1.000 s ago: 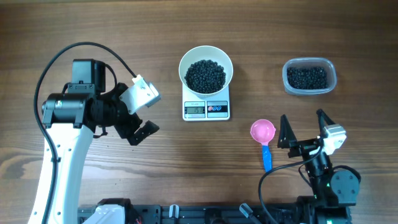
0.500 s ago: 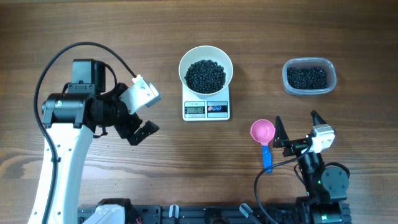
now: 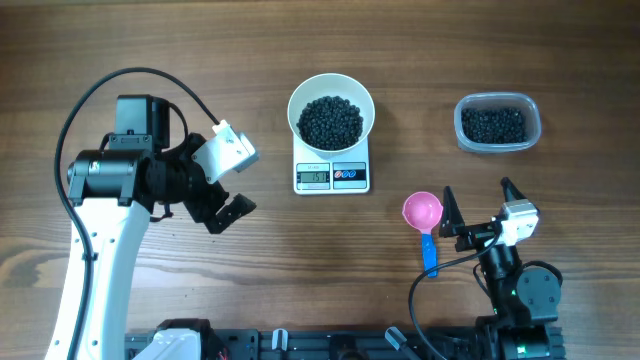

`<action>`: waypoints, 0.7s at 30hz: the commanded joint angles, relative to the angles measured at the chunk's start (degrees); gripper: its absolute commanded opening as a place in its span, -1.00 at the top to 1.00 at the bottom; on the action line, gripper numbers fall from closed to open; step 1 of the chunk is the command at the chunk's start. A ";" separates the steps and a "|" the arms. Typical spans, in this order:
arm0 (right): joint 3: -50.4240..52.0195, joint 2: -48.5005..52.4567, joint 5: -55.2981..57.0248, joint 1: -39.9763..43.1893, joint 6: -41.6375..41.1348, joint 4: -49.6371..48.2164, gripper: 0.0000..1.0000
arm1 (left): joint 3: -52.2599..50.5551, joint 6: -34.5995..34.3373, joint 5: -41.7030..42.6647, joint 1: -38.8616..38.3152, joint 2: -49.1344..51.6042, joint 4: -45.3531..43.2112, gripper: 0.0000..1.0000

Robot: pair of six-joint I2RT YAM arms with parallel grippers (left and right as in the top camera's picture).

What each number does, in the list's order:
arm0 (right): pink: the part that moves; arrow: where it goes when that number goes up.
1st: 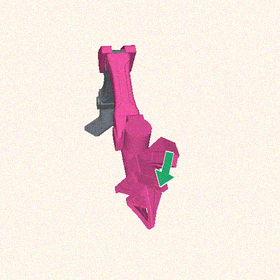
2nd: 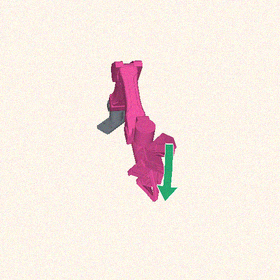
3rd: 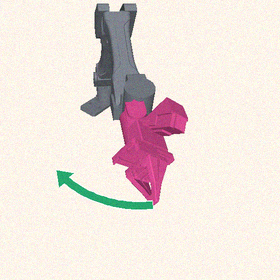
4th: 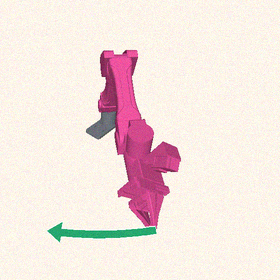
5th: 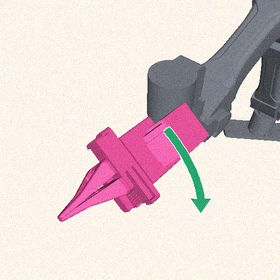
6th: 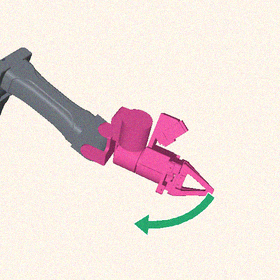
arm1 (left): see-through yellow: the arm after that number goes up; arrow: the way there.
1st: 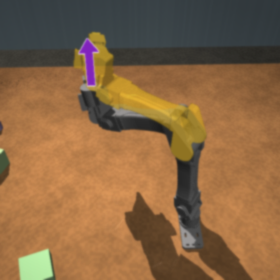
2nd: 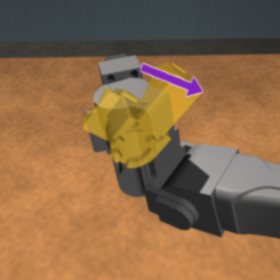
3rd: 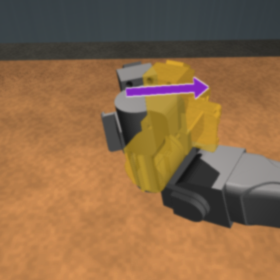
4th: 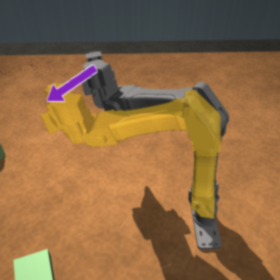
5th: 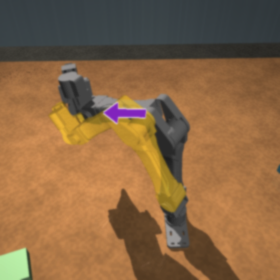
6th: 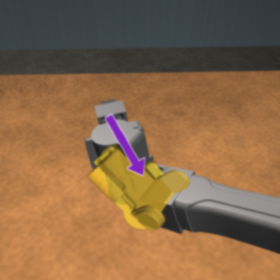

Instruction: Scoop item into bowl and weigh 150g on scale

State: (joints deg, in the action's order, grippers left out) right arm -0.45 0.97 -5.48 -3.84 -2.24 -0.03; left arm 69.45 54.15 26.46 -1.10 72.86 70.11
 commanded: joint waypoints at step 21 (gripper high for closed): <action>0.15 -0.76 1.01 -0.28 0.72 -0.11 -1.00 | -40.26 -55.04 -4.24 5.70 -55.78 -37.05 -1.00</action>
State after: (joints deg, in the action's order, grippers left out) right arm -0.38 0.67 -5.45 -3.84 -2.24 -0.01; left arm 36.29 14.50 24.62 1.43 25.67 36.67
